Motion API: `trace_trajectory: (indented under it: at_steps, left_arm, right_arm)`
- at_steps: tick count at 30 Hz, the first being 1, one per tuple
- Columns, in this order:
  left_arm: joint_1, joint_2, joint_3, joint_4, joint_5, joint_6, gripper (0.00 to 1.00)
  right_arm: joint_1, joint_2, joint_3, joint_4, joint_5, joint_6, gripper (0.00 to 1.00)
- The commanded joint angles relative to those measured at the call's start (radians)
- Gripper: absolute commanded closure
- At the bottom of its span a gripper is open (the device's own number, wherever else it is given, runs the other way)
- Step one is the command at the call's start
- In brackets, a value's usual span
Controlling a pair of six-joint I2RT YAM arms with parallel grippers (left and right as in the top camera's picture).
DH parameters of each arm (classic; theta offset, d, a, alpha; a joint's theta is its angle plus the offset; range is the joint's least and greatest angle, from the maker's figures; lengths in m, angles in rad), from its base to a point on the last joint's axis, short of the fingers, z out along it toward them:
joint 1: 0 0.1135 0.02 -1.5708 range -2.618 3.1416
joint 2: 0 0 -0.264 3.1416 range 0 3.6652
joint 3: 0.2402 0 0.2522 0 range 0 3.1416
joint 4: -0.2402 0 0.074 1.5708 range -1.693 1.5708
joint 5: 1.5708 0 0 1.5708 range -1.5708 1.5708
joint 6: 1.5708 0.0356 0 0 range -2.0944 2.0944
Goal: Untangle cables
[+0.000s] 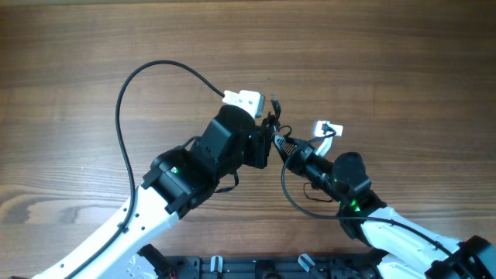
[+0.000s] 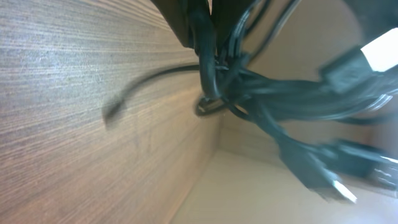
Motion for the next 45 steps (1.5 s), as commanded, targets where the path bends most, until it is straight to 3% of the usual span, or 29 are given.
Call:
trace_trajectory:
  at_steps: [1,4,5,8,10,12,14,16,19,22,28,32,41,43,45]
  left_arm:
    - [-0.011,0.02,0.008,0.001,0.078,0.021,0.96]
    - [0.003,0.048,0.008,-0.045,-0.047,-0.003,0.96]
    - [0.015,0.047,0.009,-0.043,-0.086,-0.032,0.96]
    - [0.067,0.043,0.009,-0.018,-0.142,-0.041,0.96]
    - [0.109,0.043,0.009,-0.023,-0.14,-0.049,0.96]
    - [0.14,0.045,0.009,-0.018,-0.121,-0.153,0.96]
    - [0.161,0.05,0.009,0.024,-0.001,-0.139,0.96]
    - [0.171,0.054,0.009,0.079,0.19,-0.009,0.96]
    - [0.171,0.058,0.009,0.076,0.33,0.15,0.96]
    - [0.172,0.06,0.009,0.062,0.387,0.297,0.96]
    - [0.211,0.06,0.009,0.055,0.434,0.303,0.96]
    - [0.223,0.061,0.009,0.063,0.592,0.304,0.96]
    - [0.222,0.117,0.009,0.067,0.679,0.294,0.96]
    - [0.222,0.126,0.009,0.086,0.697,0.274,0.96]
    - [0.222,0.127,0.009,0.124,0.806,0.276,0.96]
  right_arm:
    - [0.022,0.0,0.036,0.013,0.021,-0.036,0.82]
    - [-0.006,-0.008,0.036,0.016,-0.013,-0.167,0.61]
    - [-0.039,-0.021,0.035,0.017,-0.072,-0.185,0.46]
    - [-0.146,-0.071,0.035,-0.012,-0.249,-0.187,0.18]
    - [-0.249,-0.106,0.035,-0.064,-0.377,-0.212,0.09]
    - [-0.346,-0.125,0.035,-0.133,-0.441,-0.269,0.0]
    - [-0.426,-0.124,0.034,-0.192,-0.487,-0.34,0.0]
    - [-0.446,-0.124,0.033,-0.193,-0.54,-0.387,0.01]
    - [-0.446,-0.124,0.033,-0.188,-0.609,-0.49,0.01]
    - [-0.446,-0.124,0.033,-0.182,-0.684,-0.614,0.13]
    - [-0.447,-0.124,0.033,-0.193,-0.565,-0.616,0.26]
    - [-0.447,-0.124,0.033,-0.204,-0.41,-0.491,0.26]
    - [-0.445,-0.124,0.033,-0.117,-0.484,-0.368,0.21]
    - [-0.43,-0.124,0.033,-0.121,-0.468,-0.35,0.29]
    - [-0.409,-0.122,0.033,-0.126,-0.398,-0.34,0.29]
